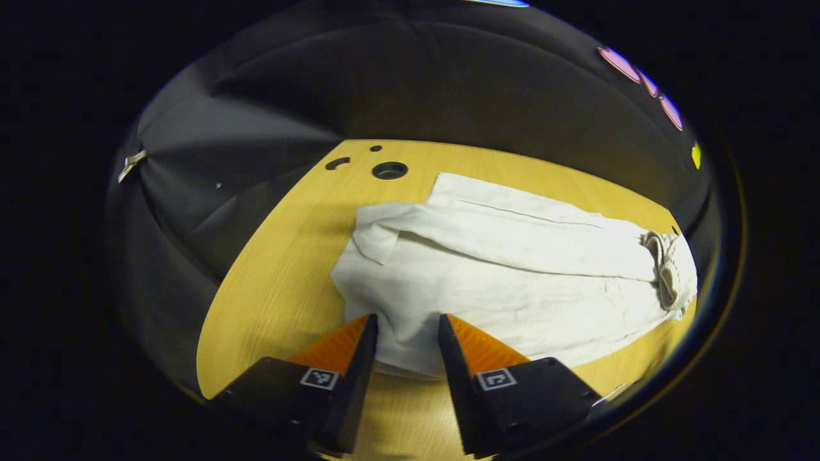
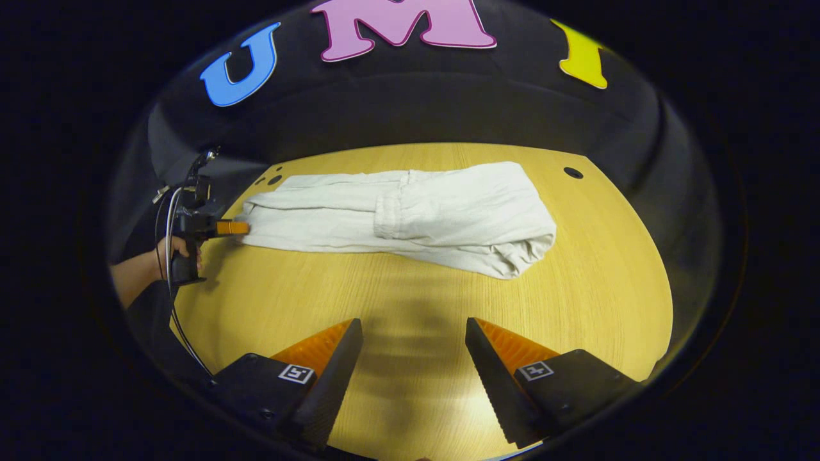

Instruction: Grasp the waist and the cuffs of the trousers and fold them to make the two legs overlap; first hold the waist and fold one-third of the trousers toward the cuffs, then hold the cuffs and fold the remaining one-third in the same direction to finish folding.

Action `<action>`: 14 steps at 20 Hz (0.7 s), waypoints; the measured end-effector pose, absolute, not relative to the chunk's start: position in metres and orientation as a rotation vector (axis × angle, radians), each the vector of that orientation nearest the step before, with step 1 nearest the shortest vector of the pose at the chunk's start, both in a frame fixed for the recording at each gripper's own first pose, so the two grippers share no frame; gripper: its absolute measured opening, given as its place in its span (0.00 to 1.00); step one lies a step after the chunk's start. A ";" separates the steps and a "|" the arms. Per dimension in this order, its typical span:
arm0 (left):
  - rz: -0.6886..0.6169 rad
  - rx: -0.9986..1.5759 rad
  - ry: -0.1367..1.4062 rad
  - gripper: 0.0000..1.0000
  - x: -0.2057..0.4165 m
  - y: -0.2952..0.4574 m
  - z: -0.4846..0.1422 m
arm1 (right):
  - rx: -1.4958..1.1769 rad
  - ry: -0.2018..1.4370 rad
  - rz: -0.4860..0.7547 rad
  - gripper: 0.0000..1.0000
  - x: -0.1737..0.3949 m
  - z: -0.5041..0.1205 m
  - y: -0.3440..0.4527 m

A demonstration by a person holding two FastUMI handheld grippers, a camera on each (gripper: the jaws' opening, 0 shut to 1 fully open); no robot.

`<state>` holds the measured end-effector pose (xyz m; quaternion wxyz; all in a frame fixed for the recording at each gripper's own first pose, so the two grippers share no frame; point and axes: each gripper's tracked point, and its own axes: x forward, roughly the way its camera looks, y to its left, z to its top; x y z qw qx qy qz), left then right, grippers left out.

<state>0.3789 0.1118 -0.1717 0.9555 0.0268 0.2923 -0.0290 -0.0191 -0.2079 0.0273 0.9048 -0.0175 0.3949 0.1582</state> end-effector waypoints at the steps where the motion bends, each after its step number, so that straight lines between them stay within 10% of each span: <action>1: -0.075 0.074 0.598 0.53 0.380 0.105 -0.170 | -0.039 0.828 0.318 0.99 -0.026 0.024 -0.212; 4: -0.069 0.105 0.606 0.15 0.380 0.100 -0.171 | -0.020 0.859 0.290 0.99 -0.043 0.019 -0.222; 14: -0.060 -0.251 0.480 0.05 0.367 0.079 -0.133 | 0.010 0.772 0.143 0.99 -0.046 0.067 -0.279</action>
